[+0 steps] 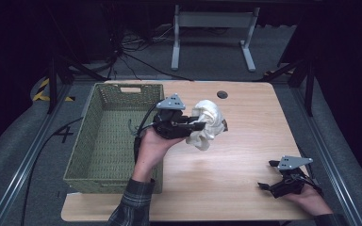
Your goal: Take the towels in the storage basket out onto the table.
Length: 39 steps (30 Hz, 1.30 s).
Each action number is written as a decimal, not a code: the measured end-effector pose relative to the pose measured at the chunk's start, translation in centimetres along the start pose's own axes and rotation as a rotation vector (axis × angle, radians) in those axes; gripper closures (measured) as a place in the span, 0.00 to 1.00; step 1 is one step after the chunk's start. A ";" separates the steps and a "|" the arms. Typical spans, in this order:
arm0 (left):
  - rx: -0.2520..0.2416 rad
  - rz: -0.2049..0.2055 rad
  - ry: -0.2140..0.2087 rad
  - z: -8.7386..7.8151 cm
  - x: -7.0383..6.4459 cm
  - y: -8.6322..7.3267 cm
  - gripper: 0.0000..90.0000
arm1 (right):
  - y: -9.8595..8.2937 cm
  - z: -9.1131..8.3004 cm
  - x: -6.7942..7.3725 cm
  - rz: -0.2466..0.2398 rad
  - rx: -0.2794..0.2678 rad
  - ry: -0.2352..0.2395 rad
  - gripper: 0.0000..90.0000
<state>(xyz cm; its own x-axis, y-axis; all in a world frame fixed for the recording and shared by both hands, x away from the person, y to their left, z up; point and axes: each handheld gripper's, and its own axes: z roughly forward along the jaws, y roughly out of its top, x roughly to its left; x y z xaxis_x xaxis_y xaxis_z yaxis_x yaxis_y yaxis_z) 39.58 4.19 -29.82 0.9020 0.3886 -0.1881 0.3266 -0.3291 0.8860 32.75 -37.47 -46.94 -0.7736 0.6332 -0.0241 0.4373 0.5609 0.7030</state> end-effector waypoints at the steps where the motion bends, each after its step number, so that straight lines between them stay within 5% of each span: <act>1: 0.005 0.008 -0.001 0.5 -0.2 0.0 0.82 | 0.0 0.0 0.0 0.000 0.000 0.000 0.00; 27: 0.121 0.054 -0.035 8.1 -3.4 -2.5 0.82 | 0.0 0.0 0.0 -0.002 0.000 0.002 0.00; 39: 0.186 0.033 -0.034 10.9 -4.4 -5.6 0.82 | 0.0 0.0 0.0 -0.004 0.000 0.004 0.00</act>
<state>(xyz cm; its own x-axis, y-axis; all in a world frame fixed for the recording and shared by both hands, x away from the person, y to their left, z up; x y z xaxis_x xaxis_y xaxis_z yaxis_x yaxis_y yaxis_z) 36.92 -5.07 -38.59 0.9212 0.3465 -0.1771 0.3402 -0.4962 0.7988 32.77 -37.52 -46.95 -0.7774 0.6286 -0.0239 0.4340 0.5635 0.7030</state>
